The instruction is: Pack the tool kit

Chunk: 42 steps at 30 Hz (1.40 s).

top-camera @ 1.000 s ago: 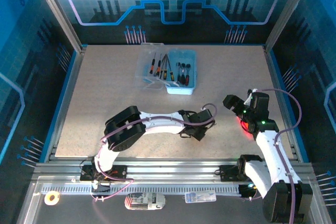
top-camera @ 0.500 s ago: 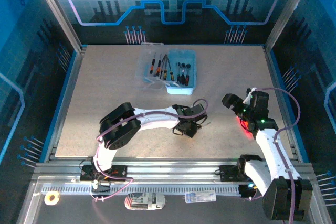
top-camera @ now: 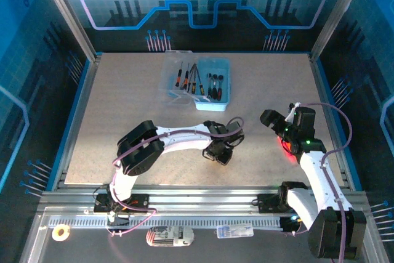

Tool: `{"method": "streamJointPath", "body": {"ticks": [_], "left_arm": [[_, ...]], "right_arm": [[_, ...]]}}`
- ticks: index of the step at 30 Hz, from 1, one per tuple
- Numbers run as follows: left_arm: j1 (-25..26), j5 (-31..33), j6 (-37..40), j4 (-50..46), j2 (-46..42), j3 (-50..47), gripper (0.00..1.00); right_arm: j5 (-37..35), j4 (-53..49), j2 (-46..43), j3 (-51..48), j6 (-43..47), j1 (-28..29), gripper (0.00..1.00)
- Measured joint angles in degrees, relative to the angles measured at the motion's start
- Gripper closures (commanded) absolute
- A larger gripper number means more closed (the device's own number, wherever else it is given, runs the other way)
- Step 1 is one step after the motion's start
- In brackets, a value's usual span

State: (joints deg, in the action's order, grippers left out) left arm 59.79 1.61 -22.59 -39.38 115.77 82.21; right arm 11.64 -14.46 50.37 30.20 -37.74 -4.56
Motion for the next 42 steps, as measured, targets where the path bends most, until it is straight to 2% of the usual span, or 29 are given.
{"method": "streamJointPath", "body": {"ticks": [10,16,20,28,33,42], "left_arm": [[0.0,0.5,0.2,-3.0,4.9,5.2,0.66],[-0.1,1.7,0.4,-4.3,5.4,6.2,0.8],[-0.3,2.2,0.5,-4.5,5.4,6.2,0.82],[-0.9,1.5,0.6,-3.0,4.3,4.7,0.84],[-2.8,1.7,0.6,-2.0,0.7,0.7,0.84],[-12.1,3.9,1.8,-1.9,-13.7,-1.0,0.82]], "right_arm": [[0.0,-0.1,-1.4,-0.3,0.0,0.0,0.09],[0.0,-0.1,-1.6,-0.3,0.0,0.0,0.09],[0.2,0.0,-1.7,-0.3,0.0,0.0,0.09],[5.8,2.4,1.9,-0.4,0.0,0.0,0.11],[8.7,3.7,5.7,-0.4,0.3,1.3,0.11],[9.6,5.1,7.5,-0.4,0.5,4.5,0.11]]}}
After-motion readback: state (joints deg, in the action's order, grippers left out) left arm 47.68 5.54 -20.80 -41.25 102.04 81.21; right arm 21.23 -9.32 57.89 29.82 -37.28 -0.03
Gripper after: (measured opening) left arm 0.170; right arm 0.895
